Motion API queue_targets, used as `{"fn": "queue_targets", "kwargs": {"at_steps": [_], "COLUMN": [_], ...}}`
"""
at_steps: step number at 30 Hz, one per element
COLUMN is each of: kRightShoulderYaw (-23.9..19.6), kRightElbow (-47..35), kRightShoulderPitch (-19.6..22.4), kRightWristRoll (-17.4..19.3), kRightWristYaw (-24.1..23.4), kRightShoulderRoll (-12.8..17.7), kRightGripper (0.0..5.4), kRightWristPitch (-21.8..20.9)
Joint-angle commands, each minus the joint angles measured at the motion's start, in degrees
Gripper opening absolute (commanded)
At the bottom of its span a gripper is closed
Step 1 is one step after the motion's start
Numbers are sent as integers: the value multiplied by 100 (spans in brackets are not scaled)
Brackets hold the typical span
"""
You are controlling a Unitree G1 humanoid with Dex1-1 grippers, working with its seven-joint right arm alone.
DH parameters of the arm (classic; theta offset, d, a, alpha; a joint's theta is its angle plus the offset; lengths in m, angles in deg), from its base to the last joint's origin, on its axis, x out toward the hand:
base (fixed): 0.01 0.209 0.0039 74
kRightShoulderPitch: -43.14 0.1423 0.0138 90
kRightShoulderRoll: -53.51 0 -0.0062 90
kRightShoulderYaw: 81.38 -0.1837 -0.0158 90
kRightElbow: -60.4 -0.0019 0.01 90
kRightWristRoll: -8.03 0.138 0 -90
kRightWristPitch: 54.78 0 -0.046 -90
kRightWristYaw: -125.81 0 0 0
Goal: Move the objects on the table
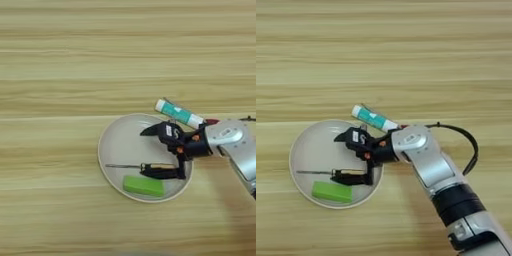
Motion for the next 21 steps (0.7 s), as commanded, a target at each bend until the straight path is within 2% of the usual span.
{"fn": "queue_targets", "kwargs": {"at_steps": [1,21], "kRightShoulderYaw": [-38,17], "kRightElbow": [-62,102], "kRightShoulderPitch": [282,310], "kRightWristRoll": [-137,-186], "kRightWristYaw": [-189,-226], "kRightShoulderRoll": [139,159], "kRightGripper": [468,286], "kRightWristPitch": [-76,-64]}}
